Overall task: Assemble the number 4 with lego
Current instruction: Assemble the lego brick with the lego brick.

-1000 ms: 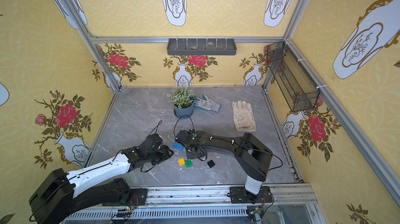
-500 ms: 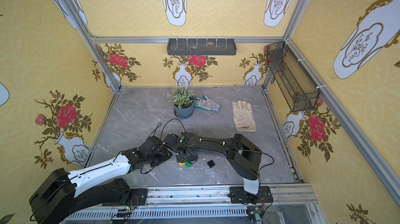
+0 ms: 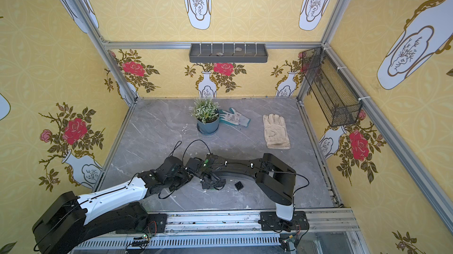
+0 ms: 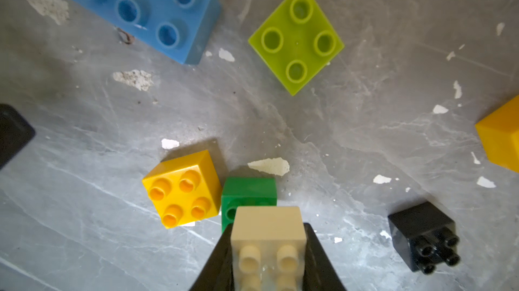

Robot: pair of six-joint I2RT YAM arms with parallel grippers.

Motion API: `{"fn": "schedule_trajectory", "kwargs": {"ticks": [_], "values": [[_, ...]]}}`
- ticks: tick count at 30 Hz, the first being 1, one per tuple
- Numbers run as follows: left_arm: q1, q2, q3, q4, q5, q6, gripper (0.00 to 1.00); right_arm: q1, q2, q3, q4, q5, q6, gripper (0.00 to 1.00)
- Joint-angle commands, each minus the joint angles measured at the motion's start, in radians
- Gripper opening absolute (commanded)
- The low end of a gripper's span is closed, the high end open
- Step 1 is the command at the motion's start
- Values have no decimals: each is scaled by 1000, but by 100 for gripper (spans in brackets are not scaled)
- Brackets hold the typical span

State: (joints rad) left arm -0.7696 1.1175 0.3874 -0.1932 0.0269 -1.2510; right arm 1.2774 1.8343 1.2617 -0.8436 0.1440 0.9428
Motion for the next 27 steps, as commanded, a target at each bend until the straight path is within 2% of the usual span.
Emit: {"fn": "schedule_trajectory", "kwargs": {"ticks": [1,27], "values": [[1,10,-2,20,-3,-4,47,1,-2,-5,26,20,12,13],[1,19,-23,38,7,-16,47,9,6,-31,86,6,22,12]]}}
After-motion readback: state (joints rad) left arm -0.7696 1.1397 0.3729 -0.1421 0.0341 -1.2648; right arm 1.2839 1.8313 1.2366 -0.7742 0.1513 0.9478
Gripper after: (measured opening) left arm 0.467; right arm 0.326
